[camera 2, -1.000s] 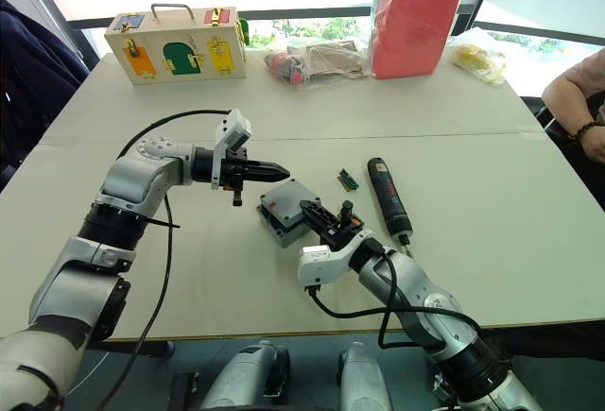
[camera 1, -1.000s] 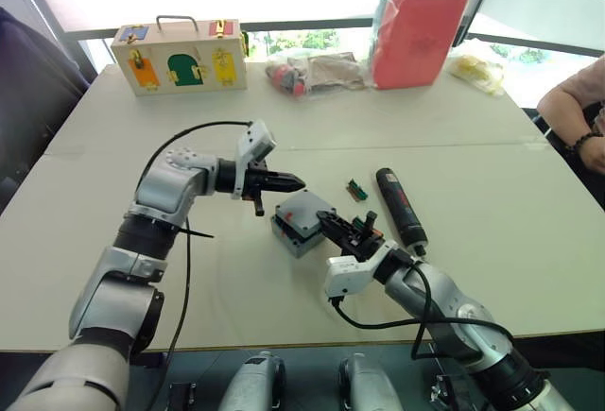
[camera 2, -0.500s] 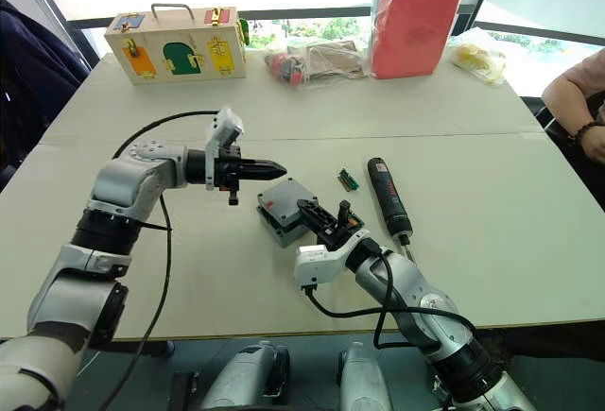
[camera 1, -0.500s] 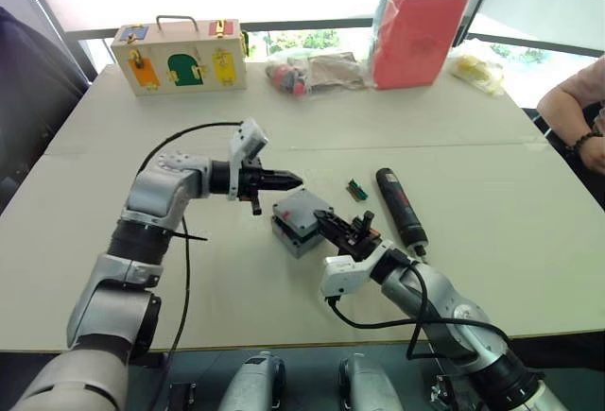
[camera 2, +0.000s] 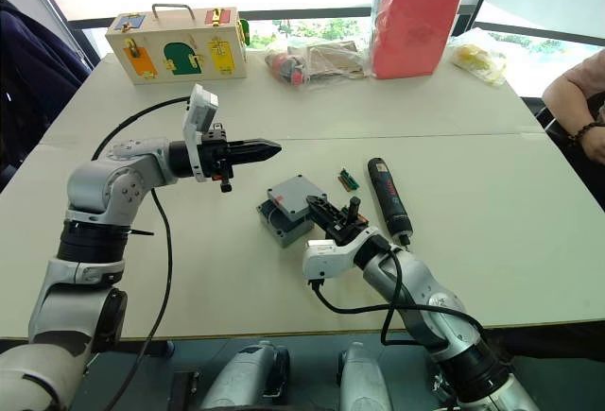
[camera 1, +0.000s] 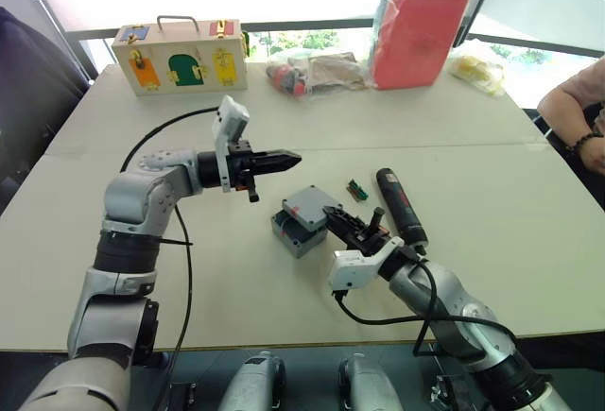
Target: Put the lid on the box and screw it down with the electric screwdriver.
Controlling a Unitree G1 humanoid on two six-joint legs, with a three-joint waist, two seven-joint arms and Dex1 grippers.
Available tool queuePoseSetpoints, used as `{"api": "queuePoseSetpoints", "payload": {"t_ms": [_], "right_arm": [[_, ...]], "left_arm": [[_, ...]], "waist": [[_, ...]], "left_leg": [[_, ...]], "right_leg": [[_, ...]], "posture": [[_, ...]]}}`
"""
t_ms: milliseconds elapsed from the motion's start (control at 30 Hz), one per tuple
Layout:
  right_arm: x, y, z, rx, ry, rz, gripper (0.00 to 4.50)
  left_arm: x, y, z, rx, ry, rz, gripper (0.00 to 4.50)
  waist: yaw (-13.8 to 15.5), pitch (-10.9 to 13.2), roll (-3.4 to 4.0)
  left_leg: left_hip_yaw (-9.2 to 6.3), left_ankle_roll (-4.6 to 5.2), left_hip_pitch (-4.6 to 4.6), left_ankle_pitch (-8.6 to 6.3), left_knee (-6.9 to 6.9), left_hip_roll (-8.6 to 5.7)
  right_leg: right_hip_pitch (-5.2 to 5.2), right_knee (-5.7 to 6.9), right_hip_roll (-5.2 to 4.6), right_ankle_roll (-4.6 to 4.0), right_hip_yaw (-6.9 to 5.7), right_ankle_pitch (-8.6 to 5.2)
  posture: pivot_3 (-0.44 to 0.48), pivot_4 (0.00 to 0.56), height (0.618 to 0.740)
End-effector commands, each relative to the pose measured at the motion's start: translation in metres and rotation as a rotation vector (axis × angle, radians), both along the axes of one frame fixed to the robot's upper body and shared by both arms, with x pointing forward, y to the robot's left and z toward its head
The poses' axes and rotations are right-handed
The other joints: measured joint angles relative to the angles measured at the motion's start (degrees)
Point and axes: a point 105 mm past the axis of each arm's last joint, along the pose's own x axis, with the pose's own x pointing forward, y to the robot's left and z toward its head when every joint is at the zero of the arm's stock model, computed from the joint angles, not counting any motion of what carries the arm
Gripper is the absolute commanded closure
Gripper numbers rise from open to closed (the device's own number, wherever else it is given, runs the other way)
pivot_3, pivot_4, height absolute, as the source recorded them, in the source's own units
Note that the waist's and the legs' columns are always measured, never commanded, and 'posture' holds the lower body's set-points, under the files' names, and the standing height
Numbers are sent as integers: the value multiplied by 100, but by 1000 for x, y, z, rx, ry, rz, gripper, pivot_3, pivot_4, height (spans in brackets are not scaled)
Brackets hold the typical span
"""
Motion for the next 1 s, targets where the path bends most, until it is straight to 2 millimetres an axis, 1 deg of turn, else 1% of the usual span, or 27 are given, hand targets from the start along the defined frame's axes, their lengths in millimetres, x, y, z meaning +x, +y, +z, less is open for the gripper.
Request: {"api": "queuePoseSetpoints", "payload": {"t_ms": [33, 167, 400, 500, 567, 633, 833, 1000], "right_arm": [[-2, 5, 19, 49, -64, 21, 4318], [0, 3, 19, 26, -68, 19, 4318], [0, 7, 18, 8, -81, 25, 4318], [-4, 10, 18, 0, -77, 33, 4318], [-9, 16, 16, -7, -64, 51, 4318], [-12, 19, 15, -12, -57, 59, 4318], [-13, 22, 11, -52, -32, 57, 4318], [-11, 21, 10, -48, -17, 32, 4318]], "left_arm": [[1, 2, 9, -14, -35, -3, 4467], [5, 1, 11, -4, -38, -10, 4467], [11, -5, -1, 64, -43, -35, 4467], [12, -8, -10, 117, -55, -51, 4467], [12, -10, -19, 170, -62, -67, 4467], [11, -10, -24, 193, -67, -79, 4467], [9, -9, -37, 256, -64, -110, 4467], [8, -6, -47, 312, -72, -121, 4467]], "waist": [[-1, 0, 0], [4, 0, 0], [1, 0, 0], [-1, 0, 0], [4, 0, 0], [3, 0, 0], [5, 0, 0], [3, -1, 0]], "left_leg": [[0, 0, 0, 0, 0, 0], [0, 0, 1, 0, 0, 0], [0, 0, 1, 0, 0, -1], [0, 0, 1, 0, 0, -1], [0, 0, 1, 0, 0, -1], [1, 0, 1, 0, 0, -1], [1, 0, 1, 0, 1, 0], [0, 0, 1, 0, 1, 0]], "right_leg": [[0, 0, 0, 0, 0, 0], [1, 0, 0, 0, 0, 0], [1, 0, 1, 0, -1, 0], [1, 0, 1, 0, -1, 0], [2, 0, 1, 0, -2, 0], [2, 0, 2, 0, -2, 0], [3, 0, 3, 0, -2, 0], [3, 0, 3, 0, -2, 0]], "posture": [[0, 150, 740], [0, 150, 740], [0, 150, 740], [0, 150, 740], [0, 150, 740], [0, 150, 740], [0, 150, 740], [0, 150, 740]]}}
